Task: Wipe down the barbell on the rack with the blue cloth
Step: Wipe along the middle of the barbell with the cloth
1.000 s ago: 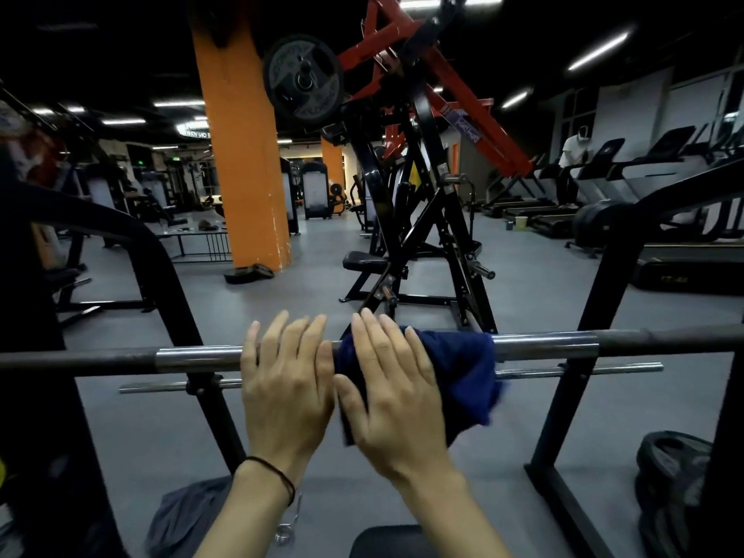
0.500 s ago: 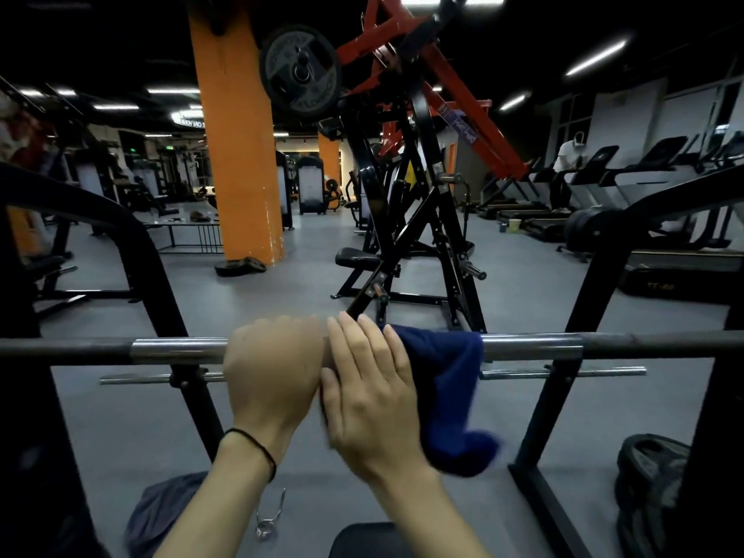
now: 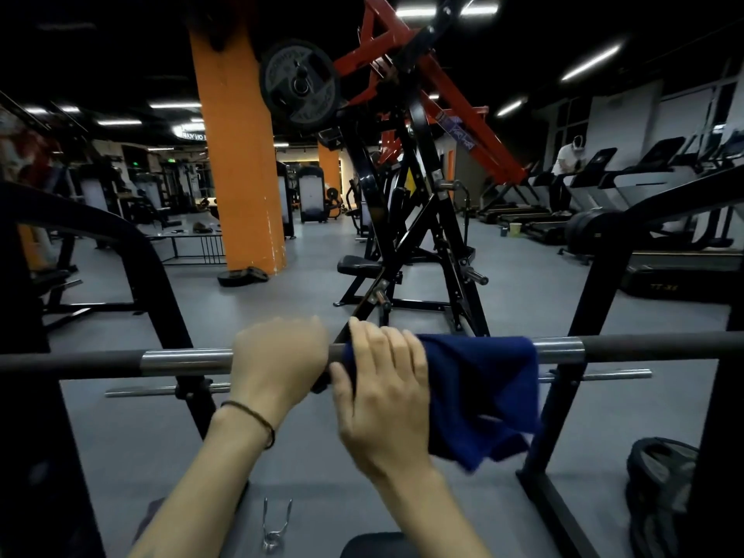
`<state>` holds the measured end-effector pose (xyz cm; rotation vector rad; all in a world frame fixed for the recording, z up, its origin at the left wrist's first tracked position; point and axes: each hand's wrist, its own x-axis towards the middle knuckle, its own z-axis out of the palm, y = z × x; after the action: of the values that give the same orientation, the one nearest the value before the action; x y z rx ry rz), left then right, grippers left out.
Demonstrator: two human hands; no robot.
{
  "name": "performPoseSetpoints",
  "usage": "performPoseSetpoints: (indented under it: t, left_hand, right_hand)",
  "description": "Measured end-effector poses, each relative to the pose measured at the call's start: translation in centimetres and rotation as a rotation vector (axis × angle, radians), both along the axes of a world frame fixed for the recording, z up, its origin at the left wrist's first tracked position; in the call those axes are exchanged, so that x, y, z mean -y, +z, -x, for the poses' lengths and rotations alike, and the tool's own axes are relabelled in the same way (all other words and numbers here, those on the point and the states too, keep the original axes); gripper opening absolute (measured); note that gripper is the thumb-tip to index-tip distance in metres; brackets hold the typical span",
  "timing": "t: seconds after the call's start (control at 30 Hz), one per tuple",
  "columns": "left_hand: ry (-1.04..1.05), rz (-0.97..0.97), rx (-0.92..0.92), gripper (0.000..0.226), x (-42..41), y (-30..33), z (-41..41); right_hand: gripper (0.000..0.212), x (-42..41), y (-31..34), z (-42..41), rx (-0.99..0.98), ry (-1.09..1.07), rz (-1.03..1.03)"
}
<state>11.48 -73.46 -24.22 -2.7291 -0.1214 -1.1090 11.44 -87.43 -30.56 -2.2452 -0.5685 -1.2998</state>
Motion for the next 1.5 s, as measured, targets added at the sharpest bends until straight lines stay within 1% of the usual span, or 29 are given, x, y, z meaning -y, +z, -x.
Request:
performPoseSetpoints:
  t: [0.07, 0.1, 0.17, 0.23, 0.3, 0.33, 0.4, 0.47, 0.5, 0.57, 0.6, 0.73, 0.83, 0.87, 0.93, 1.0, 1.03, 1.07, 1.1, 1.2, 1.27, 1.3, 1.33, 1.37, 1.43, 1.5]
  left_hand:
    - [-0.124, 0.060, 0.198, 0.051, -0.4, -1.6, 0.5]
    - [-0.184, 0.077, 0.259, 0.049, -0.5, -2.2, 0.8]
    - [-0.247, 0.069, 0.340, 0.044, 0.2, -2.7, 1.2]
    - [-0.217, 0.072, 0.403, 0.043, 0.9, -2.9, 1.0]
    - [-0.181, 0.115, 0.456, 0.046, 1.4, -2.7, 0.4]
    - [-0.171, 0.128, 0.480, 0.046, 1.5, -2.6, 0.1]
    - [-0.169, 0.123, 0.517, 0.045, 1.4, -2.6, -0.1]
    - [-0.179, 0.093, 0.519, 0.044, 1.1, -2.9, -0.1]
    - [-0.187, 0.084, 0.514, 0.044, 0.9, -3.1, -0.1]
    - [-0.204, 0.079, 0.514, 0.045, 0.7, -3.1, -0.1]
    - [-0.208, 0.090, 0.517, 0.046, 0.8, -2.9, -0.1]
    - [-0.194, 0.117, 0.531, 0.049, 1.0, -2.5, -0.5]
    - [-0.183, 0.132, 0.510, 0.050, 0.9, -2.6, -0.6]
    - [-0.177, 0.136, 0.506, 0.050, 0.8, -2.6, -0.7]
    - [-0.153, 0.124, 0.505, 0.051, 0.6, -2.7, -0.9]
    - [-0.142, 0.111, 0.495, 0.052, 0.4, -2.8, -1.0]
    - [-0.147, 0.109, 0.491, 0.052, 0.4, -2.9, -1.0]
    - [-0.152, 0.114, 0.491, 0.052, 0.4, -2.9, -0.9]
    - [-0.155, 0.122, 0.491, 0.052, 0.4, -2.8, -0.8]
    - [-0.155, 0.149, 0.500, 0.050, 0.7, -2.8, -0.8]
    - [-0.147, 0.179, 0.496, 0.050, 0.9, -2.7, -0.8]
    - [-0.144, 0.186, 0.494, 0.050, 0.9, -2.7, -0.8]
    - [-0.143, 0.182, 0.496, 0.050, 0.9, -2.7, -0.7]
    - [-0.144, 0.170, 0.494, 0.049, 0.9, -2.7, -0.7]
    - [-0.150, 0.136, 0.480, 0.049, 0.7, -2.6, -0.5]
    - [-0.161, 0.117, 0.466, 0.050, 0.7, -2.5, -0.4]
  right_hand:
    - [0.054, 1.6, 0.0, -0.2, 0.038, 0.026, 0.110]
    - [0.052, 3.3, 0.0, -0.6, 0.057, 0.008, 0.136]
    - [0.052, 7.1, -0.2, -1.4, 0.067, -0.087, 0.068]
    - [0.053, 9.1, 0.0, -1.6, 0.053, -0.165, -0.090]
    - [0.053, 7.5, 0.1, -1.5, 0.011, -0.194, -0.203]
    - [0.055, 5.7, 0.1, -1.2, -0.008, -0.169, -0.219]
    - [0.060, 1.7, 0.1, 0.0, -0.005, -0.053, -0.152]
    - [0.063, -0.7, -0.4, 0.9, 0.004, 0.048, -0.003]
    - [0.062, -0.6, -0.3, 0.9, 0.011, 0.073, 0.060]
    - [0.059, 1.5, 0.0, 0.0, 0.048, 0.067, 0.141]
    - [0.058, 3.1, 0.0, -0.5, 0.061, 0.041, 0.142]
    - [0.058, 8.3, -0.5, -1.7, 0.058, -0.138, -0.060]
    - [0.061, 5.1, -0.5, -1.2, 0.006, -0.169, -0.219]
    - [0.063, 3.1, -0.4, -0.8, 0.000, -0.126, -0.205]
    - [0.067, -0.1, -0.5, 0.4, 0.016, 0.011, -0.016]
    - [0.067, 0.2, -0.3, 0.5, 0.044, 0.064, 0.194]
    - [0.066, 1.4, -0.3, -0.1, 0.060, 0.051, 0.238]
    - [0.063, 3.0, -0.3, -0.5, 0.067, 0.024, 0.237]
    - [0.062, 4.8, -0.4, -1.0, 0.069, -0.018, 0.189]
    - [0.061, 8.7, -0.7, -1.6, 0.038, -0.157, -0.043]
    - [0.064, 7.2, -0.6, -1.5, 0.016, -0.206, -0.198]
    - [0.065, 5.5, -0.4, -1.2, 0.005, -0.190, -0.248]
    - [0.066, 3.5, -0.1, -0.8, 0.006, -0.143, -0.247]
    - [0.067, 1.7, -0.1, -0.2, 0.015, -0.077, -0.187]
    - [0.068, 0.4, -0.3, 0.5, 0.028, 0.042, 0.001]
    - [0.066, 2.7, -0.2, -0.1, 0.049, 0.044, 0.117]
